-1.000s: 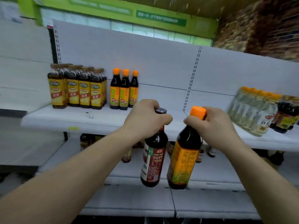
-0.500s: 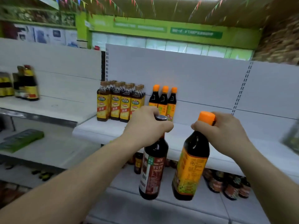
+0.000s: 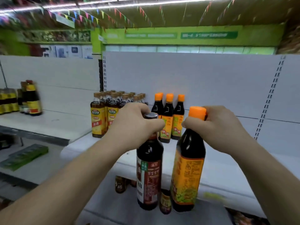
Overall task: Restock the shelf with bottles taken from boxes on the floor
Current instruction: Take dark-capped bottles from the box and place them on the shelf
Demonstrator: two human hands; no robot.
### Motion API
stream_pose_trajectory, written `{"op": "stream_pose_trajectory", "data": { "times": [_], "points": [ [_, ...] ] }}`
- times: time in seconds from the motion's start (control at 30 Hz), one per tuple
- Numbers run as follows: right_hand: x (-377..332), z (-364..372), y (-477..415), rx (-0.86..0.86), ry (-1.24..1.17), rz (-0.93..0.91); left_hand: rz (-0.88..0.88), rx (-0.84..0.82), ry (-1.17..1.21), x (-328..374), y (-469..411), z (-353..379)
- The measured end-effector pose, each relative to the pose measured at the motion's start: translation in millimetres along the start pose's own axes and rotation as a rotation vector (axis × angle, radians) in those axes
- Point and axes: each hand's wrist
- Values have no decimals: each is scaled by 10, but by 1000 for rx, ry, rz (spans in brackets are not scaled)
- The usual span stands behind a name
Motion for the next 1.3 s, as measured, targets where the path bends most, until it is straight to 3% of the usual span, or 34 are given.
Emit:
{"op": "stream_pose_trajectory", "data": {
  "times": [0.3, 0.7, 1.3],
  "points": [
    [364, 127, -757, -38, -31, -88, -6, 41, -6, -36, -652, 362],
    [641, 505, -1193, -15, -47, -3, -17, 31, -7, -431, -1287, 695],
    [399, 1271, -1688, 64, 44, 147, 80, -165, 122, -1312, -1957, 765]
  ]
}}
Point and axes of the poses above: each hand's wrist, its own y-axis away from the middle knuckle, its own z-axis out of the palm, x = y × z, and after that the axes turned 3 degrees about z, right-handed
